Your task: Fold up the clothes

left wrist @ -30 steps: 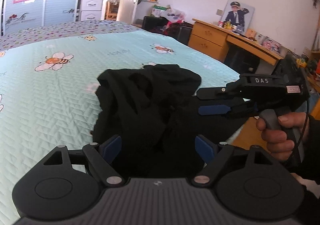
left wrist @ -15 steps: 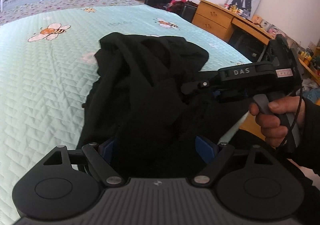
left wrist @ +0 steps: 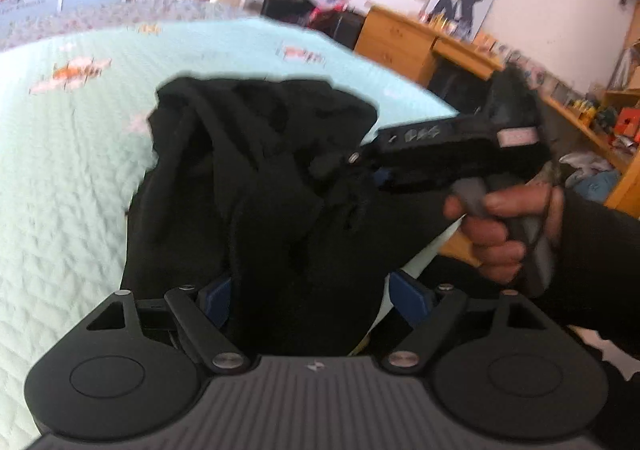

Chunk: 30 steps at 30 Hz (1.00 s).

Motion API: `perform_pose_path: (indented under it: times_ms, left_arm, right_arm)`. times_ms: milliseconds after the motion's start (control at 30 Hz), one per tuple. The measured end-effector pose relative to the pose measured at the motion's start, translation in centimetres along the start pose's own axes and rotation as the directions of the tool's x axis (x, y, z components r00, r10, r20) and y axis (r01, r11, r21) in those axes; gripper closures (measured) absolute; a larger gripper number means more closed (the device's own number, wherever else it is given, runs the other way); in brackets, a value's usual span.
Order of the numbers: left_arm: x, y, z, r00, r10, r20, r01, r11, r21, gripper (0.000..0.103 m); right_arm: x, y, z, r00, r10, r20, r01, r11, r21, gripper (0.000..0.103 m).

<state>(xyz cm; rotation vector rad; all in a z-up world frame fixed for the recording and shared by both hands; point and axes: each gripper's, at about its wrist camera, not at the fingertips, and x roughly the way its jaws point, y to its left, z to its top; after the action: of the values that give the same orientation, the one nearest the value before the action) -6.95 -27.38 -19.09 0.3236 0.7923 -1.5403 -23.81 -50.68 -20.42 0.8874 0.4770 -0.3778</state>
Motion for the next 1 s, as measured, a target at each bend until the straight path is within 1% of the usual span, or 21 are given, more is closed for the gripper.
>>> perform_pose_path:
  times_ms: [33, 67, 100, 200, 267, 333, 367, 400, 433, 467, 567, 667, 700, 733, 833, 867, 900, 933, 967, 1000]
  left_arm:
    - [0.4, 0.2, 0.0, 1.0, 0.013, -0.011, -0.013, 1.0, -0.011, 0.054]
    - [0.5, 0.4, 0.2, 0.999, 0.035, -0.014, -0.035, 0.999, -0.023, 0.087]
    - [0.4, 0.6, 0.4, 0.998, 0.057, -0.007, -0.057, 0.998, -0.034, 0.099]
    - [-1.0, 1.1, 1.2, 0.997, 0.053, 0.056, -0.049, 0.997, -0.059, 0.1]
    - [-1.9, 1.0, 1.7, 0.993, 0.084, 0.087, -0.08, 0.996, -0.048, 0.1]
    - [-3.0, 1.1, 1.9, 0.985, 0.119, 0.124, -0.113, 0.992, -0.048, 0.1]
    - [-3.7, 1.0, 1.8, 0.979, 0.137, 0.148, -0.131, 0.99, -0.045, 0.1]
    - [-4.4, 1.0, 1.8, 0.973, 0.154, 0.173, -0.149, 0.988, -0.041, 0.1]
    - [-5.1, 0.8, 1.7, 0.965, 0.169, 0.201, -0.165, 0.986, -0.039, 0.1]
    - [-5.9, 0.8, 1.6, 0.956, 0.183, 0.228, -0.179, 0.983, -0.041, 0.1]
    - [-8.0, 1.0, 1.0, 0.93, 0.241, 0.278, -0.234, 0.971, -0.056, 0.1]
    - [-9.2, 1.3, 0.2, 0.91, 0.299, 0.289, -0.287, 0.954, -0.082, 0.099]
    - [-9.6, 1.5, -0.2, 0.904, 0.313, 0.291, -0.298, 0.95, -0.094, 0.099]
    - [-10.0, 1.7, -0.7, 0.901, 0.322, 0.291, -0.304, 0.947, -0.106, 0.099]
    - [-10.3, 2.0, -1.6, 0.902, 0.332, 0.276, -0.307, 0.943, -0.131, 0.099]
    - [-10.3, 2.1, -1.8, 0.904, 0.332, 0.269, -0.305, 0.942, -0.138, 0.099]
    - [-10.4, 2.2, -2.0, 0.906, 0.33, 0.264, -0.302, 0.942, -0.144, 0.099]
    - [-10.2, 2.2, -2.1, 0.908, 0.329, 0.26, -0.3, 0.943, -0.146, 0.099]
    - [-10.1, 2.2, -2.1, 0.908, 0.329, 0.26, -0.301, 0.943, -0.143, 0.099]
    - [-10.1, 2.2, -2.1, 0.908, 0.329, 0.259, -0.303, 0.943, -0.136, 0.099]
  right_arm:
    - [0.0, -0.3, -0.3, 1.0, -0.003, -0.01, 0.003, 1.0, 0.005, 0.062]
    - [0.2, -0.4, -0.4, 1.0, -0.006, -0.021, 0.006, 1.0, 0.015, 0.062]
    - [0.4, -0.5, -0.6, 1.0, -0.003, -0.025, 0.004, 1.0, 0.027, 0.062]
    - [0.3, -0.7, -0.9, 1.0, 0.024, -0.017, -0.023, 0.998, 0.057, 0.062]
    - [-0.2, -0.6, -0.8, 0.999, 0.048, -0.002, -0.048, 0.996, 0.071, 0.063]
    - [-0.9, 0.2, -0.9, 0.997, 0.073, 0.023, -0.074, 0.996, 0.058, 0.065]
    - [-1.4, 0.6, -0.9, 0.995, 0.09, 0.036, -0.091, 0.995, 0.047, 0.068]
    - [-1.8, 1.1, -1.0, 0.993, 0.106, 0.05, -0.108, 0.993, 0.036, 0.073]
    - [-2.2, 2.0, -1.0, 0.99, 0.127, 0.062, -0.127, 0.992, 0.002, 0.076]
    - [-2.6, 3.0, -0.9, 0.986, 0.148, 0.073, -0.146, 0.989, -0.032, 0.081]
    - [-3.7, 6.1, -1.7, 0.973, 0.222, 0.057, -0.211, 0.966, -0.146, 0.095]
    - [-5.0, 9.6, -3.4, 0.969, 0.241, 0.047, -0.215, 0.926, -0.311, 0.096]
    - [-5.4, 11.0, -4.2, 0.975, 0.216, 0.055, -0.177, 0.901, -0.397, 0.096]
    - [-6.4, 11.5, -5.1, 0.979, 0.194, 0.06, -0.145, 0.874, -0.463, 0.096]
    - [-8.4, 12.3, -6.0, 0.984, 0.147, 0.098, -0.073, 0.845, -0.53, 0.092]
    - [-8.4, 11.8, -5.6, 0.987, 0.129, 0.097, -0.061, 0.855, -0.516, 0.085]
    - [-8.3, 11.3, -5.2, 0.989, 0.111, 0.095, -0.049, 0.864, -0.5, 0.074]
    - [-7.5, 10.6, -4.5, 0.992, 0.095, 0.084, -0.046, 0.884, -0.465, 0.067]
    - [-6.7, 9.9, -3.8, 0.994, 0.08, 0.071, -0.042, 0.903, -0.428, 0.055]
    - [-5.8, 9.3, -3.1, 0.996, 0.066, 0.059, -0.038, 0.92, -0.39, 0.053]
